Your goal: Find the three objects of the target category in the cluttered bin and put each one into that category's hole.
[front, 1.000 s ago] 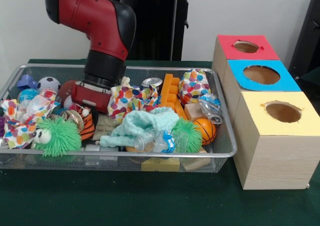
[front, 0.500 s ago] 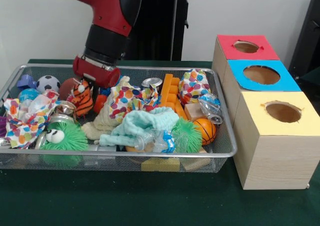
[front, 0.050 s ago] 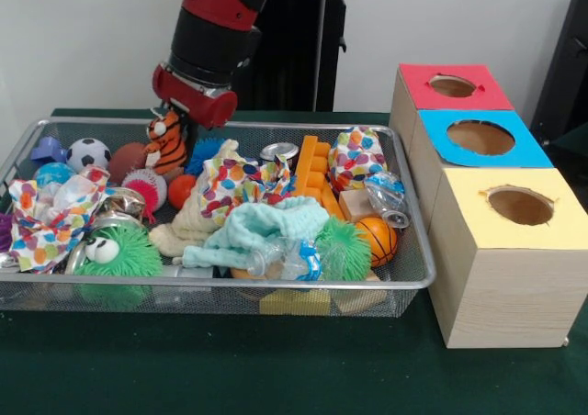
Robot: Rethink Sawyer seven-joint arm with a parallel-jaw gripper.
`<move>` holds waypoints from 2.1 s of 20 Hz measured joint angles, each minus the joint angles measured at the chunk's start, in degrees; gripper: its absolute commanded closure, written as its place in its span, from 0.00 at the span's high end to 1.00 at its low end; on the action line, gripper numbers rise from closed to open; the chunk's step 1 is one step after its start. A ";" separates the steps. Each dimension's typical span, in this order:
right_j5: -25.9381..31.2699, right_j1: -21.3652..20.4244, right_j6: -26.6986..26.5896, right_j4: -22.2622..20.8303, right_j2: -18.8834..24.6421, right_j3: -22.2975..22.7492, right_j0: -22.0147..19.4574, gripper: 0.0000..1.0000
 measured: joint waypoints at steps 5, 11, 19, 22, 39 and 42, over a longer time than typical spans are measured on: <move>2.29 -1.59 0.00 3.78 2.42 2.32 -0.36 0.00; 5.19 -2.47 0.00 6.96 2.56 2.81 1.52 0.00; 14.33 -5.46 0.00 11.05 2.53 2.84 7.02 0.00; 18.09 -7.33 0.00 12.78 2.13 2.86 9.94 0.00; 21.51 -11.85 0.01 21.77 1.50 4.60 17.99 0.00; 21.60 -12.45 0.01 23.49 1.51 6.45 19.10 0.00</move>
